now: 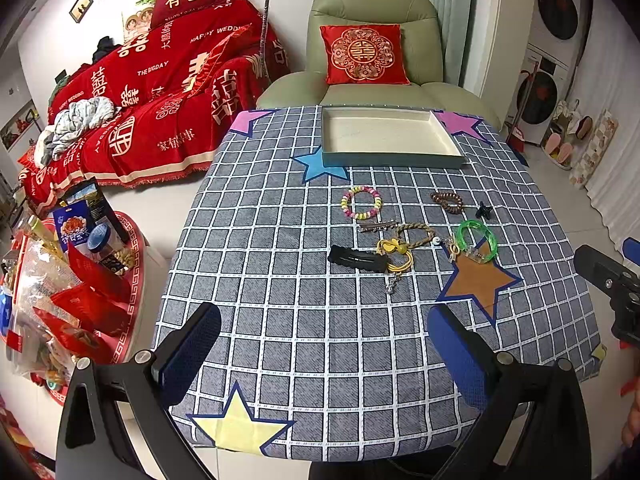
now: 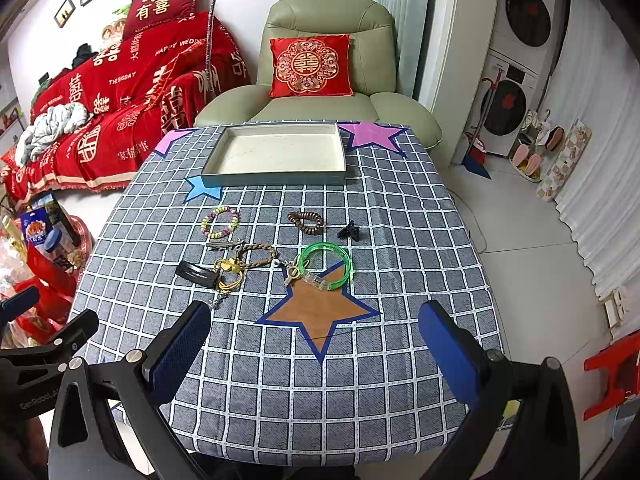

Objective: Organize jewelry

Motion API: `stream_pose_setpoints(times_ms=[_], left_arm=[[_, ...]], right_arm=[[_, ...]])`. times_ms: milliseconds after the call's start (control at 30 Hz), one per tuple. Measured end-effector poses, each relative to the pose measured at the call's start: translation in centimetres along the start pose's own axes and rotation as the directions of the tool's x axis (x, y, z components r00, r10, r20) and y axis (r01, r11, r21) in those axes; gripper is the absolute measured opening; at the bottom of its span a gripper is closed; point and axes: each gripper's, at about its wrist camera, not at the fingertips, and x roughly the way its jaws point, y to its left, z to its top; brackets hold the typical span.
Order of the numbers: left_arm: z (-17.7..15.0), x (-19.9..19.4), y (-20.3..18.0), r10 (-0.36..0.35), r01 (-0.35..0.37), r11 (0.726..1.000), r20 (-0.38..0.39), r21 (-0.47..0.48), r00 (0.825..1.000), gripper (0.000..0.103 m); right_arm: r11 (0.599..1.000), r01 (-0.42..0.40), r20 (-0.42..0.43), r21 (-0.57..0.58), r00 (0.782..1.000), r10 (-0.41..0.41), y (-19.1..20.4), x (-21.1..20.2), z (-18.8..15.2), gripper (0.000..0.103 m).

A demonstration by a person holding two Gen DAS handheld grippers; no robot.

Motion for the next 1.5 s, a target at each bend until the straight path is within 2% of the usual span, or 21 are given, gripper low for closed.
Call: stream_pose_setpoints(times_ms=[567, 800, 1067, 1300, 1500], left_arm=[[-0.8, 0.7, 0.3, -0.01, 0.01, 1.0, -0.011, 0.003, 1.0, 0.103], [-0.4, 2.9, 1.7, -0.017, 0.016, 1.0, -0.09, -0.013, 0.996, 0.103], [2.0, 6.7, 3.4, -0.051, 0.046, 0.998, -0.176, -0.031, 0.983, 0.103], [4.2, 11.2, 3.2, -0.067, 0.066, 0.998, -0.227, -0.01, 0.972, 0.103], [6.0, 15.1, 2.2, -0.073, 0.079, 0.997, -0.262, 0.013, 0.962, 0.1]], right_arm=[[1.0, -0.002, -0.014, 0.004, 1.0, 0.002, -0.1, 0.2, 0.2, 0.103], [0.999, -0.001, -0.073, 0.035, 0.997, 0.004, 1.3, 2.1, -0.4, 0.103], [0.996, 0.03, -0.158, 0.087, 0.987, -0.016, -0.2, 4.7, 1.1, 0.103], [0.984, 0.073, -0.278, 0.163, 0.96, -0.025, -2.8, 9.9, 2.2, 0.103], [0.974, 0.103, -0.376, 0.2, 0.926, -0.021, -4.9, 15.4, 2.4, 0.103]])
